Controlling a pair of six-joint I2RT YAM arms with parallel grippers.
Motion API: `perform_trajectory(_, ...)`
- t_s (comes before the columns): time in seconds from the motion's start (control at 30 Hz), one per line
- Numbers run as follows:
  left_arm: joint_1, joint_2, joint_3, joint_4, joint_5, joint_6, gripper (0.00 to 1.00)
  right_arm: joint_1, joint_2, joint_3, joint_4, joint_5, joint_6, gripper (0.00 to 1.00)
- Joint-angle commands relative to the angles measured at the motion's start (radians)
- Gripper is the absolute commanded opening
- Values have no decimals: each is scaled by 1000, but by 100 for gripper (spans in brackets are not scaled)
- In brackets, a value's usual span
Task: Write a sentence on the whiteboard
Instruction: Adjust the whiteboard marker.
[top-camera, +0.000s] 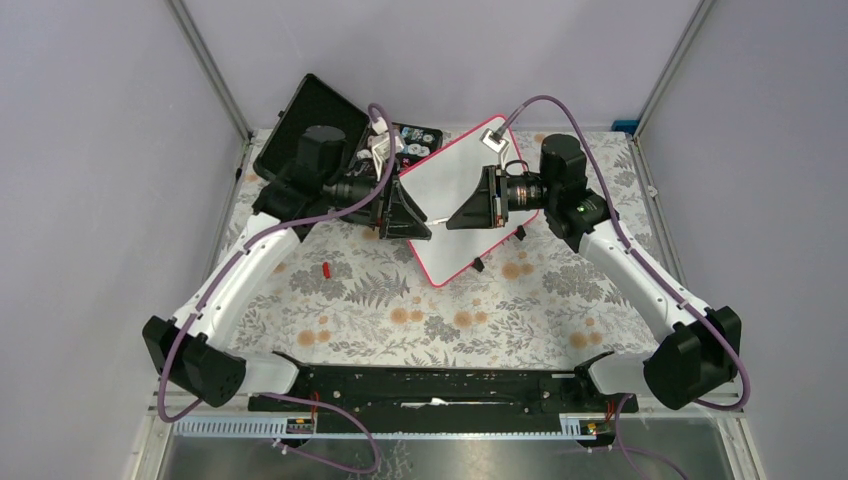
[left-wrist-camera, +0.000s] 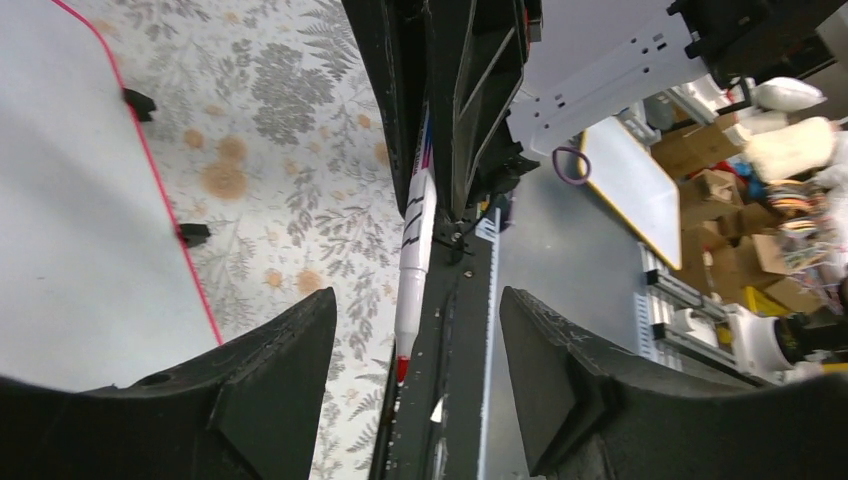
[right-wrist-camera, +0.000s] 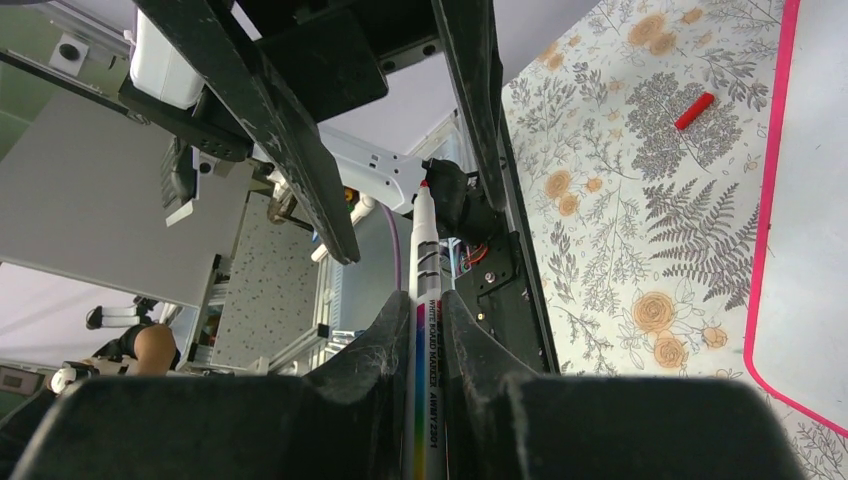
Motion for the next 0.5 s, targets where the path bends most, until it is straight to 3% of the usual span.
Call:
perform_trajectory(0.0, -20, 8, -17, 110, 60, -72, 63, 9, -18, 11, 21, -35, -10, 0)
perform_trajectory(0.13, -38, 12, -20, 110, 70, -70, 52, 11, -19, 6, 34, -43, -1, 0)
perform_trajectory(0.4, -46, 19, -40, 139, 111, -99, 12, 16, -20, 1, 34, -54, -3, 0)
perform_trajectory(0.43, -46, 20, -39, 140, 115, -98, 7, 15, -19, 2, 33, -58, -2, 1)
perform_trajectory(0.47, -46, 20, -39, 139, 116, -99, 1, 15, -21, 3, 33, -63, -2, 9)
